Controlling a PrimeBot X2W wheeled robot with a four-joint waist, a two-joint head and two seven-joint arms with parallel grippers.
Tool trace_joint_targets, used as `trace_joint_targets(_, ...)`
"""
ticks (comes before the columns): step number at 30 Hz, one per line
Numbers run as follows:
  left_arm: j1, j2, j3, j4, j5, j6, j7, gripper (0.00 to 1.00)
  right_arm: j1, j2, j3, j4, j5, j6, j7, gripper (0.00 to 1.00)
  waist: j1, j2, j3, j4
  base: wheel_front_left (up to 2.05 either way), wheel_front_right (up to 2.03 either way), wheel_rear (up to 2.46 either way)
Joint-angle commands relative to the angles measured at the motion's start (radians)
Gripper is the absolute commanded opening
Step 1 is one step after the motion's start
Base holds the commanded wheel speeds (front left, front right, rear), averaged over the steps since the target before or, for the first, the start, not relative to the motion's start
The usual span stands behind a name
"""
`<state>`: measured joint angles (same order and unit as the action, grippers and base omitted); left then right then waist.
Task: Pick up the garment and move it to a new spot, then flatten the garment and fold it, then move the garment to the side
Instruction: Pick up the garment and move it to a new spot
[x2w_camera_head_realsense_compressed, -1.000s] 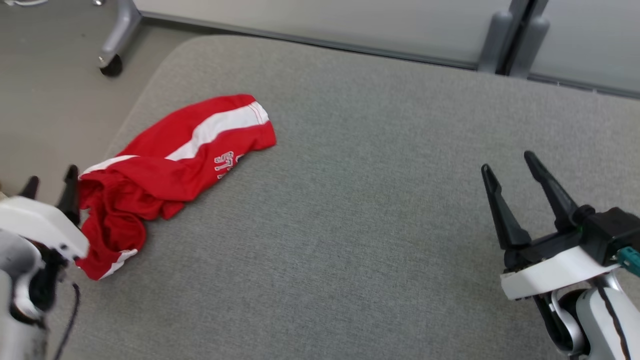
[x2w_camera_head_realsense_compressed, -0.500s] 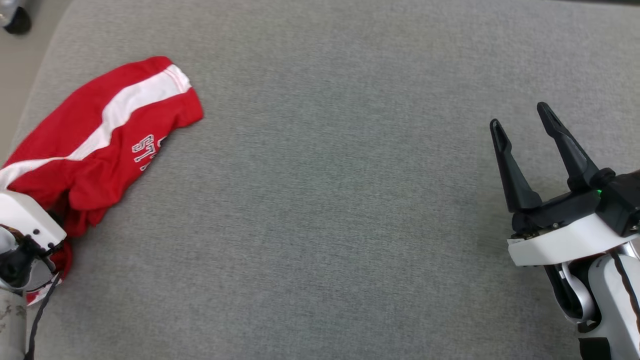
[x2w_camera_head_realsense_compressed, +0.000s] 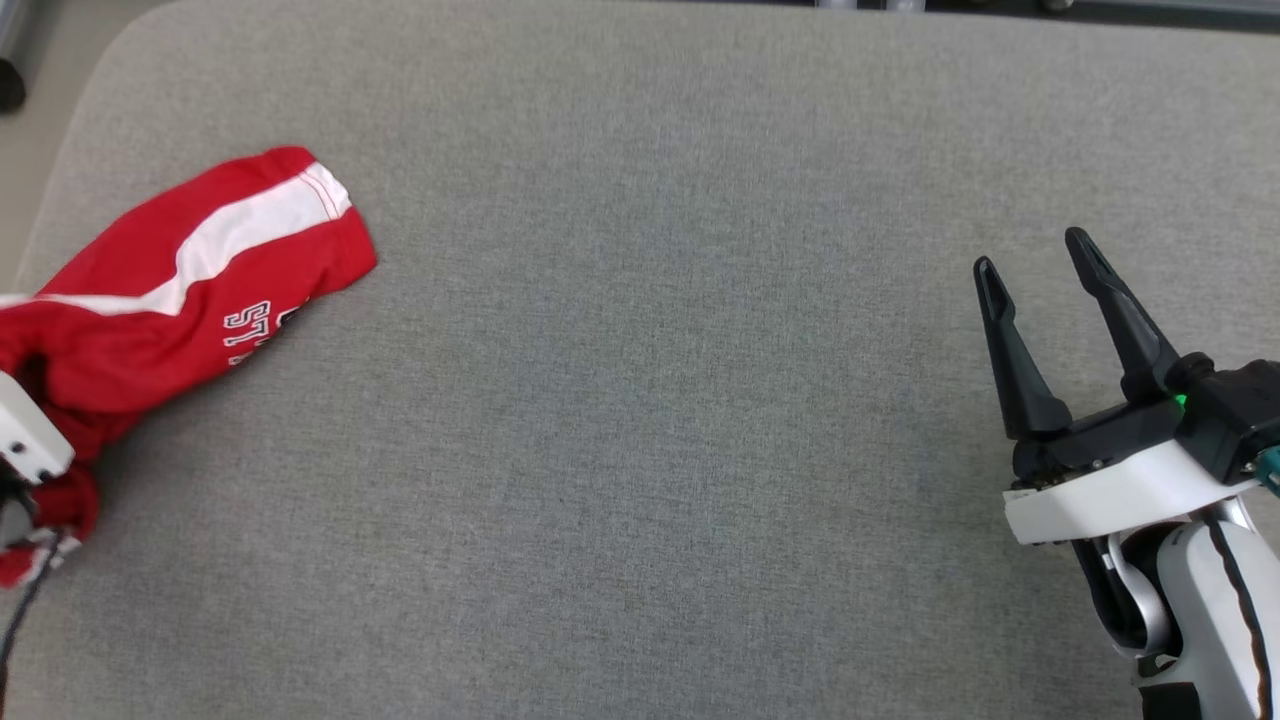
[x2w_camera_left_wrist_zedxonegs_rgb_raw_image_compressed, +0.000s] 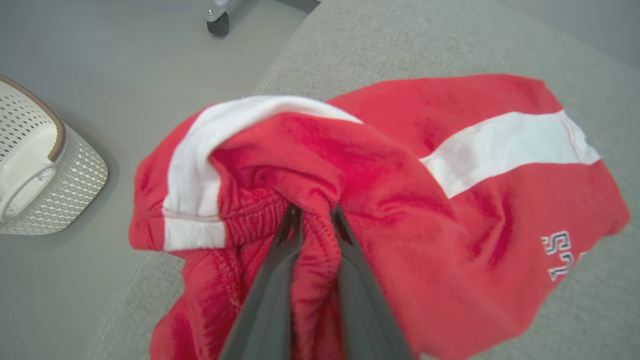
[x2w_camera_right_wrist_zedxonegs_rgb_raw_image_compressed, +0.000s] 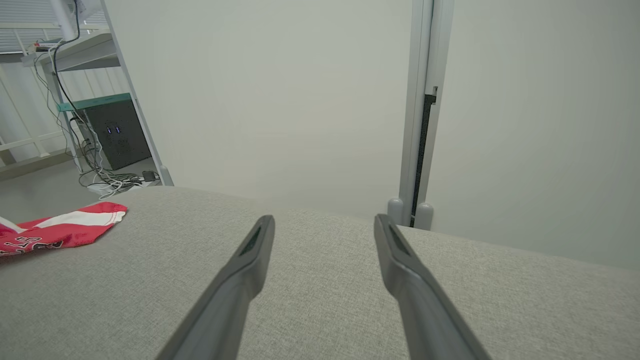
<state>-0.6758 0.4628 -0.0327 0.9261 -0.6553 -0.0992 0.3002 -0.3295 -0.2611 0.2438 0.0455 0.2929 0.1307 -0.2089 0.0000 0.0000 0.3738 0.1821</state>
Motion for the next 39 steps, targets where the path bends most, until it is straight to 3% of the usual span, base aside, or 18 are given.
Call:
trace_joint_targets(1,-0.028,0.015,-0.006,-0.011,0.009,-0.005,-0.015,0.0,0.009,0.0,0.001,0.005,0.005,0.0,-0.008,1.0,0.0,0.0,-0.032,-0.005,0.0,0.0,0.0)
trace_joint_targets(9,-0.081,0.078,-0.092,-0.152,0.08,-0.025,-0.054,0.0,0.04,0.038,0.017,0.068,0.027,0.0,-0.036,1.0,0.0,0.0,-0.167,-0.052,0.0,0.0,0.0)
trace_joint_targets(18,-0.04,0.09,-0.147,-0.486,0.027,-0.027,0.095,0.0,0.071,0.078,0.022,0.109,0.043,0.0,-0.054,1.0,0.0,0.0,-0.275,-0.181,0.0,0.0,0.0)
trace_joint_targets(25,0.039,0.033,-0.183,-0.83,-0.011,0.051,0.224,0.0,0.077,0.079,0.005,0.105,0.04,0.0,-0.057,1.0,0.0,0.0,-0.298,-0.287,0.0,0.0,0.0)
trace_joint_targets(30,0.101,-0.021,-0.218,-0.995,-0.013,0.102,0.245,0.0,0.085,0.073,-0.037,0.077,0.03,0.0,-0.058,1.0,0.0,0.0,-0.289,-0.324,0.0,0.0,0.0)
trace_joint_targets(36,0.261,-0.099,-0.293,-1.081,0.045,0.143,0.133,0.0,0.102,0.074,-0.072,0.05,0.025,0.0,-0.058,1.0,0.0,0.0,-0.267,-0.36,0.0,0.0,0.0)
trace_joint_targets(39,0.333,-0.148,-0.332,-1.03,0.076,0.124,0.007,0.0,0.108,0.077,-0.076,0.045,0.026,0.0,-0.057,1.0,0.0,0.0,-0.252,-0.365,0.0,0.0,0.0)
